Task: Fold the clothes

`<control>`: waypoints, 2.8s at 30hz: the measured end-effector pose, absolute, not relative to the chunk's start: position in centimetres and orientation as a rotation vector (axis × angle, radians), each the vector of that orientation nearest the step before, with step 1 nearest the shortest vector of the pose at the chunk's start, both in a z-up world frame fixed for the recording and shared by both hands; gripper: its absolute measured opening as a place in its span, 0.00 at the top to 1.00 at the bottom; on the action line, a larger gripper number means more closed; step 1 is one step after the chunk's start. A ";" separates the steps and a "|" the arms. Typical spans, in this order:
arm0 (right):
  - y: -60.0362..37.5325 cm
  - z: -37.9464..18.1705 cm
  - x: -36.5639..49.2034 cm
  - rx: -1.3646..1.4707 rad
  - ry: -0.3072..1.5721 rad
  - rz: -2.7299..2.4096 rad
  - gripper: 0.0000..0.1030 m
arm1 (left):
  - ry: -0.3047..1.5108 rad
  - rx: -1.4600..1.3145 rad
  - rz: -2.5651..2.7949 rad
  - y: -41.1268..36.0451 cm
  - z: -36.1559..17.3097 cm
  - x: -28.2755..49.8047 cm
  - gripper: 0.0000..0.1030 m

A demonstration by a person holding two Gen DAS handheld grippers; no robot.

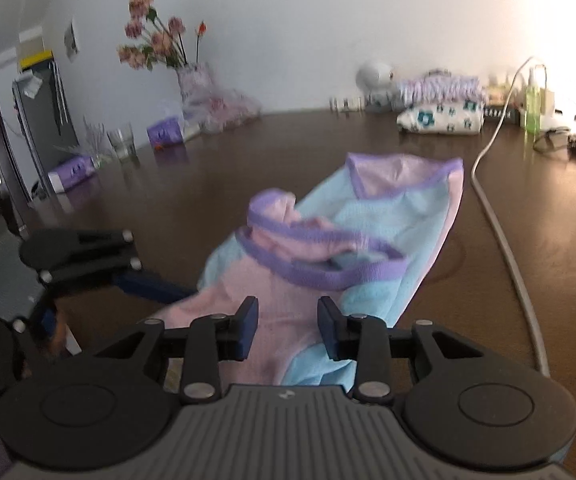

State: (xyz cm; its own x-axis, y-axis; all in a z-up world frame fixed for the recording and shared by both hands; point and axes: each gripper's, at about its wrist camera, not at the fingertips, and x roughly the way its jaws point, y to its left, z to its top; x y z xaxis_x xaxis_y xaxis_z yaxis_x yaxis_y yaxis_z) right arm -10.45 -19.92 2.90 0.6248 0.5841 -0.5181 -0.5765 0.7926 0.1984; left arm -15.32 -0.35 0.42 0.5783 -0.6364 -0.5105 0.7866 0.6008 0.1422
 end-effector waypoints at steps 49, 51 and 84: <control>-23.4 3.5 -20.0 -0.466 0.372 1.182 0.86 | 0.212 0.724 -0.980 -0.1 2.0 -21.6 0.33; -24.0 4.0 -19.7 -0.409 0.390 1.224 0.86 | 0.248 0.720 -0.982 -0.4 1.3 -20.9 0.33; -25.6 2.6 -23.2 -0.420 0.218 1.125 0.17 | 0.693 -0.100 -1.129 3.7 1.2 -12.3 0.92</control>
